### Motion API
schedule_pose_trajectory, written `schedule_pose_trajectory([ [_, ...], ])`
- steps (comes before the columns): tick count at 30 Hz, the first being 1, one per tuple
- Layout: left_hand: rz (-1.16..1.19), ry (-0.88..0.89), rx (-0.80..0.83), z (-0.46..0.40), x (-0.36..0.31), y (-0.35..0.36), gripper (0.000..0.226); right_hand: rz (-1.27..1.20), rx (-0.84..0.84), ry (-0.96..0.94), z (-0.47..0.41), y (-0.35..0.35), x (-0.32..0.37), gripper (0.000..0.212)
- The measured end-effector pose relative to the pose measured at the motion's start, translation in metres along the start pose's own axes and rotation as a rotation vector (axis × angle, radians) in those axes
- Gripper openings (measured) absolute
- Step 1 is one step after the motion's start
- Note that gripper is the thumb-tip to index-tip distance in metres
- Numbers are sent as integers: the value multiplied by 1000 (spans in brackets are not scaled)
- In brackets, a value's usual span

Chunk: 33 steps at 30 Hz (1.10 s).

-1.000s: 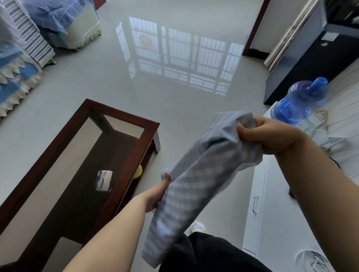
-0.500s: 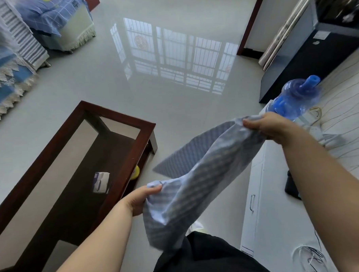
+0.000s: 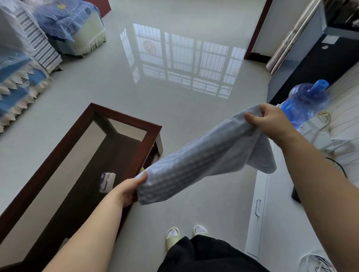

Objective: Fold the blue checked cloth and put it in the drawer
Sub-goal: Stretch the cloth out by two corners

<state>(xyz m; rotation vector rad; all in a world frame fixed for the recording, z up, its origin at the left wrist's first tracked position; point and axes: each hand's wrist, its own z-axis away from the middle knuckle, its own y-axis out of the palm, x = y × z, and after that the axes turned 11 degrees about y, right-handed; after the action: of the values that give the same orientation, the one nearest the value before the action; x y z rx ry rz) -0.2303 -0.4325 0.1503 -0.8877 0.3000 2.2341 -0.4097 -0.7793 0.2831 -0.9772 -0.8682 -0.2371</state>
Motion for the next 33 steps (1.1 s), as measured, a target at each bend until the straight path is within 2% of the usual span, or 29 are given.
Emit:
schedule_pose_trajectory([
  [2,-287,145,-267,-6,-8,8,57,128,47,-112,13,9,18,22],
  [4,-527,496,-394,-6,-33,20,57,227,114,-194,25,24,31,20],
  [6,-604,929,-356,6,-75,40,45,314,201,-264,41,37,44,24],
  [7,-576,1092,-293,14,-97,53,41,351,244,-298,50,42,52,24],
  [9,-522,1280,-113,38,-136,84,39,425,322,-337,61,48,62,16],
  [10,-508,1297,13,50,-150,98,38,462,346,-349,65,49,65,13],
  [12,-480,1193,271,64,-163,119,29,497,382,-355,72,48,70,21],
  [13,-520,1153,340,65,-165,126,30,479,406,-341,73,45,69,23],
  [16,-753,1113,388,62,-160,133,54,496,483,-282,74,34,62,20],
  [19,-975,1058,409,57,-155,133,65,498,534,-277,70,24,52,7],
  [21,-1097,1024,382,52,-153,132,70,550,561,-270,65,20,51,21],
  [24,-957,992,374,46,-150,131,58,631,599,-242,57,18,59,31],
  [27,-762,926,405,45,-145,128,56,762,598,-294,50,19,75,29],
  [30,-684,801,486,39,-140,112,59,960,563,-461,51,23,91,23],
  [33,-671,648,619,38,-129,101,31,1185,503,-669,58,28,97,17],
])
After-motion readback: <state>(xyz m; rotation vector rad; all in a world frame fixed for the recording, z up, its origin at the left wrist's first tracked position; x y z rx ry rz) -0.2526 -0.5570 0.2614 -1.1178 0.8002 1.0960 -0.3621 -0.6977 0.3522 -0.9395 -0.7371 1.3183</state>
